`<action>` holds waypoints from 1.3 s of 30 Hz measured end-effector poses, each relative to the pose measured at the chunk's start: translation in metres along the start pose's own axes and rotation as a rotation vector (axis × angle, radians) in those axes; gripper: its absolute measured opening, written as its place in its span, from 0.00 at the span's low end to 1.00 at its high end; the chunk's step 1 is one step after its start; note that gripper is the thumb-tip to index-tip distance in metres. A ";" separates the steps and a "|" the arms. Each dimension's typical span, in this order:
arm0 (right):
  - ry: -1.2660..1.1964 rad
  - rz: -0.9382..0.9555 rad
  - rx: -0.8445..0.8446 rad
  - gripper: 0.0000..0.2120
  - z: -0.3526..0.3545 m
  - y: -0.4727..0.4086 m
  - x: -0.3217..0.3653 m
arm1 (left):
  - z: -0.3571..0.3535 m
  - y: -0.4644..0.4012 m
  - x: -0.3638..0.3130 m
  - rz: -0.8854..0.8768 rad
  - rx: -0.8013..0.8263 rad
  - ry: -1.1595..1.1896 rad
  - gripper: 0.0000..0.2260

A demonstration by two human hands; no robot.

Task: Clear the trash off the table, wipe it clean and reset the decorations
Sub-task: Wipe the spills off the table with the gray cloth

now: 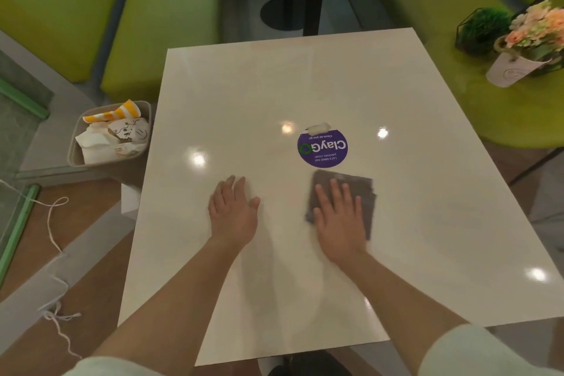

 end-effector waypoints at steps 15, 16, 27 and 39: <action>-0.004 -0.117 -0.035 0.32 0.025 -0.039 -0.087 | -0.010 -0.012 -0.012 0.107 0.045 -0.038 0.26; -0.017 -0.161 -0.049 0.32 0.026 -0.041 -0.085 | -0.010 -0.012 -0.012 0.111 0.047 -0.051 0.26; -0.083 0.258 0.096 0.28 -0.008 -0.043 0.067 | -0.002 -0.014 -0.017 0.059 0.048 -0.102 0.25; -0.031 -0.241 -0.039 0.33 0.032 -0.096 -0.067 | 0.016 -0.060 -0.021 0.086 -0.131 0.073 0.19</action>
Point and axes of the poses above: each hand's wrist, its own y-axis away from the middle knuckle, its own z-axis out of the back of the hand, x = y × z, the point moved 8 cm from there along -y, towards the middle knuckle
